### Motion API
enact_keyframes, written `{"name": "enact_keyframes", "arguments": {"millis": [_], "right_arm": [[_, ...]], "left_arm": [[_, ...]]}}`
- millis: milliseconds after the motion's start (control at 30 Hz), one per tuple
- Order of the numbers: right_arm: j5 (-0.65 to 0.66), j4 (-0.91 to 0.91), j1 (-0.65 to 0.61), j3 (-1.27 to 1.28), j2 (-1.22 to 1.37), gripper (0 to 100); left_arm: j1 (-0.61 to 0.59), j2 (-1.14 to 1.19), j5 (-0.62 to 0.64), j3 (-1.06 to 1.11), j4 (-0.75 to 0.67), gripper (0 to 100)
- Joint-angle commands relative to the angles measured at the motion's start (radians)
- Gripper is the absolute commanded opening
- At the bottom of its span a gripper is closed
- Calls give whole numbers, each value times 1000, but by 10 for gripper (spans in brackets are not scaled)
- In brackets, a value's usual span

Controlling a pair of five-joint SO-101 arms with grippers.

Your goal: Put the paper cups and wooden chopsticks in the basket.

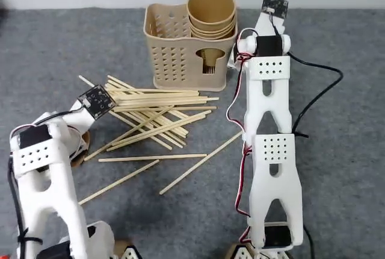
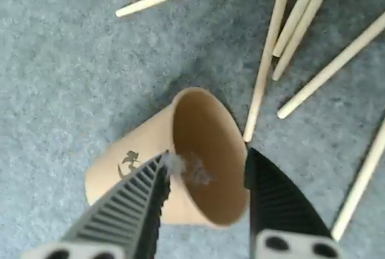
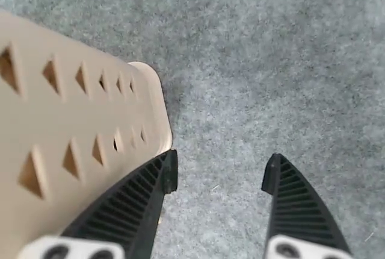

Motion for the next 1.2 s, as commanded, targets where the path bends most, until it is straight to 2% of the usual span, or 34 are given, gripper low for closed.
{"name": "enact_keyframes", "arguments": {"millis": [0,200,333,567,667,800,1167], "right_arm": [[-9,27,4,-40,-15,245],[-9,27,12,-40,-15,245],[-11,27,10,-40,-15,245],[-11,27,4,-40,-18,245],[-11,27,4,-40,-19,245],[-46,27,4,-40,-16,245],[-46,36,13,-40,-22,245]], "left_arm": [[-2,-34,-5,2,-17,198],[-44,-21,-6,4,-18,195],[-91,11,-12,-12,-68,107],[-253,83,-307,-2,-235,21],[-269,92,-347,-4,-261,13],[-230,61,-252,-10,-264,13],[-101,-46,227,-53,-261,13]]}}
